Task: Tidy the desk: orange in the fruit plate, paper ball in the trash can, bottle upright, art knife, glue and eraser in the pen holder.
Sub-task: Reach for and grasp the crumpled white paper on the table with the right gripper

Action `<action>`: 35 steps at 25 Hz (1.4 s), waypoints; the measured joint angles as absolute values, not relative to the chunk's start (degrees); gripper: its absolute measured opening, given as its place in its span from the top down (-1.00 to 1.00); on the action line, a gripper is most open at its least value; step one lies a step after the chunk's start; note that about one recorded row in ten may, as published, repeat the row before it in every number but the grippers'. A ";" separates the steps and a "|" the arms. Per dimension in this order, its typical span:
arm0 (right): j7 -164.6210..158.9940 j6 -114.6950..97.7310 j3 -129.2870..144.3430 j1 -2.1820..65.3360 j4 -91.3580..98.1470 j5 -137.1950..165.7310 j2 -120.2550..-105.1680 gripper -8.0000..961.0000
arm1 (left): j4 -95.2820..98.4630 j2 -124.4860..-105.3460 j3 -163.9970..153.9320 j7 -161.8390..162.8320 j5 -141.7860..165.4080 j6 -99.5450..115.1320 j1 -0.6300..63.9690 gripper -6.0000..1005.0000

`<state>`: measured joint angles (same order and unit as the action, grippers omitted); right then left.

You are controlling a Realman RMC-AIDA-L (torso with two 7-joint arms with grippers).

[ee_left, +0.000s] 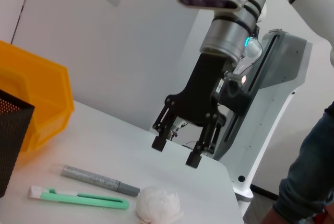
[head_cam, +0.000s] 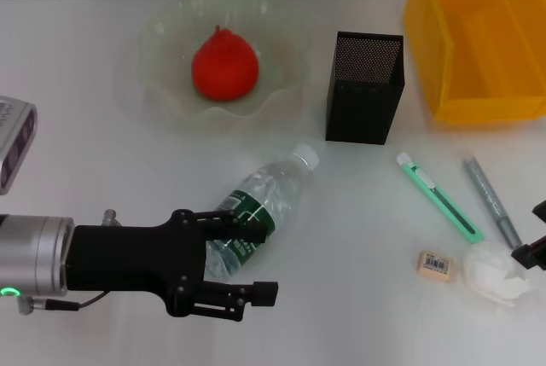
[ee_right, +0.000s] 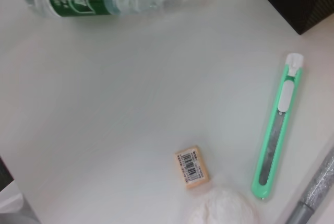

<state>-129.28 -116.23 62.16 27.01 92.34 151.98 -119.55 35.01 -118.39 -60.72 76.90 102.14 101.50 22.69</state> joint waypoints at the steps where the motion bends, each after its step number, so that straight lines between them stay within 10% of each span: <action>1: -129.83 -113.73 63.99 26.75 90.11 152.13 -119.52 -0.49 | 34.99 -118.37 -60.73 77.02 102.13 101.50 22.60 -0.68; 35: -130.43 -105.01 70.05 30.08 75.53 152.41 -119.32 -0.29 | 35.08 -117.68 -60.11 77.43 102.36 98.87 24.23 -0.68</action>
<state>-130.43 -105.01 70.05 30.08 75.53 152.41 -119.32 35.08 -117.68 -60.12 77.43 102.36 98.87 24.23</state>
